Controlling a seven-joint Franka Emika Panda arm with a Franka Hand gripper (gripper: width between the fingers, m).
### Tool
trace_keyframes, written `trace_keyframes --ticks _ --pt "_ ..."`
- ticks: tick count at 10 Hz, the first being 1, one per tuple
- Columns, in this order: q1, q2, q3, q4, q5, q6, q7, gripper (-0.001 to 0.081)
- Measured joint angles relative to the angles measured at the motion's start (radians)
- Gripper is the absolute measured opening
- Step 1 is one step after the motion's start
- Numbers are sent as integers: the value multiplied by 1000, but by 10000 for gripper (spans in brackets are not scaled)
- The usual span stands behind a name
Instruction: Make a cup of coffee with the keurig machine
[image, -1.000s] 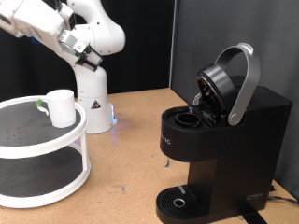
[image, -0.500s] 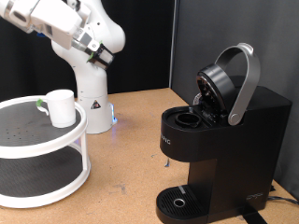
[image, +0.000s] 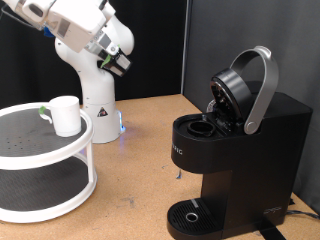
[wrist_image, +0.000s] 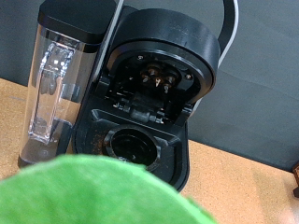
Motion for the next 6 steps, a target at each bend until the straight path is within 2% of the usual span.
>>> trace_keyframes --ticks 2,3,4,6 --pt "0 8 1 13 -57 -98 22 496" --pt "1 17 14 24 -75 -107 54 496" --pt "3 25 34 31 -77 -79 80 496" --pt "6 28 82 32 -34 55 119 496"
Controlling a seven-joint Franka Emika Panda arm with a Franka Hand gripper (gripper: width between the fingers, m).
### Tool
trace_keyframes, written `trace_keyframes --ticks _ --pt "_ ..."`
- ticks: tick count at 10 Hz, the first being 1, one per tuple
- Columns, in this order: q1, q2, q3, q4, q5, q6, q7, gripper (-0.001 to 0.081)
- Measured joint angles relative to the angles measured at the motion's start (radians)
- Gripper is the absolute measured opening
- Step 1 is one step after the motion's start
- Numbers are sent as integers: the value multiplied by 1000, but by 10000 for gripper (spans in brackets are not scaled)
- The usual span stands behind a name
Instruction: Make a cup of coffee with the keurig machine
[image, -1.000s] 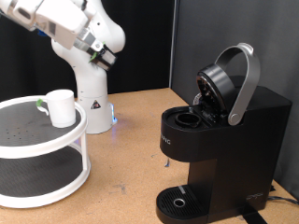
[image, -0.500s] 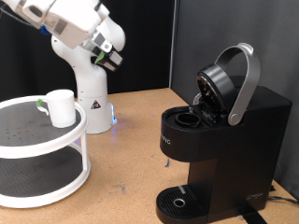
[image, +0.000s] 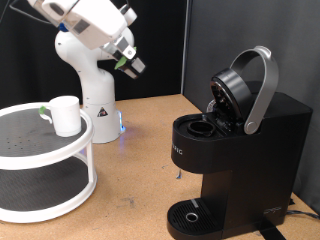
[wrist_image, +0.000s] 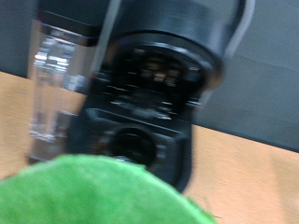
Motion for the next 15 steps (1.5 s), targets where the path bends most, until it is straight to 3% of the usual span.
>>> trace_keyframes --ticks 2,3,15 --pt "4 1 30 1 49 79 10 496" --pt "6 2 38 4 52 79 17 496" --pt "13 52 117 65 19 -8 76 491"
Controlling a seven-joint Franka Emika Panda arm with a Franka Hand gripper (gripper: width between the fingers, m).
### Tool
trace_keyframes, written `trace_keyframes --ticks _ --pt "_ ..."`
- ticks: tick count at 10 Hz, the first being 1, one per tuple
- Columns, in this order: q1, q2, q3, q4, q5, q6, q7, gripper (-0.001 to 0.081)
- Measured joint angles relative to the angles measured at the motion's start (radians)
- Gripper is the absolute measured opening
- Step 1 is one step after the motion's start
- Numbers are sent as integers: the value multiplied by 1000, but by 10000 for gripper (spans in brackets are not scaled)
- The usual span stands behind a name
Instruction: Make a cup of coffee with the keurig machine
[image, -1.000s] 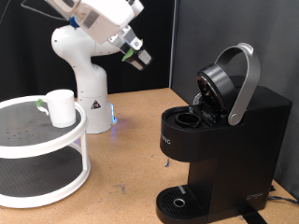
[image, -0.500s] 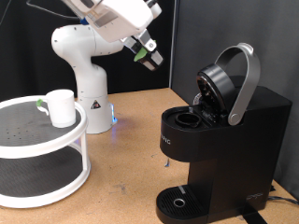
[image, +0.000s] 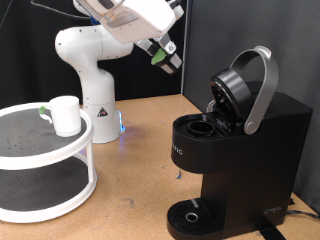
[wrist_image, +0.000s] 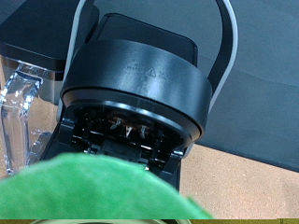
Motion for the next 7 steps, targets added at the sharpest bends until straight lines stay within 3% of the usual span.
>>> trace_keyframes --ticks 7 --pt "-1 12 12 -5 -39 -6 0 491"
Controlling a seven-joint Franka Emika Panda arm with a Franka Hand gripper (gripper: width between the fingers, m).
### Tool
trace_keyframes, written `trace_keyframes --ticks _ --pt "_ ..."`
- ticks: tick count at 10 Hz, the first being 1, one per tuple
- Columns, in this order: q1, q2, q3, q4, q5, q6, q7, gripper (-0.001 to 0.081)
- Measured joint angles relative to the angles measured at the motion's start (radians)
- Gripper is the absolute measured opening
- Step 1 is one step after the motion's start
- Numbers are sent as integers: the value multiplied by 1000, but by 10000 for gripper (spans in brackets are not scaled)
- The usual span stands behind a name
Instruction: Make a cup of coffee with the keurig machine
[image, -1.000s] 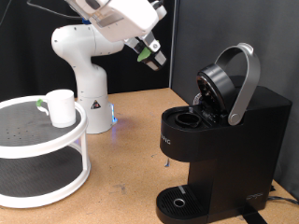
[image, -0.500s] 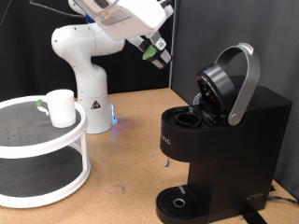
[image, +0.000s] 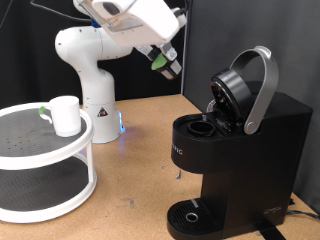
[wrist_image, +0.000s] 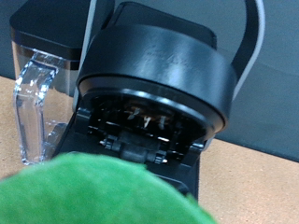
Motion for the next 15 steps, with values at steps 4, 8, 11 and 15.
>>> trace_keyframes --ticks 4,8,11,15 --pt "1 37 32 -30 15 72 15 491" --pt "2 56 59 -63 73 137 15 491" --pt "4 72 86 -74 85 171 15 491" --pt "4 74 116 -92 89 182 15 491"
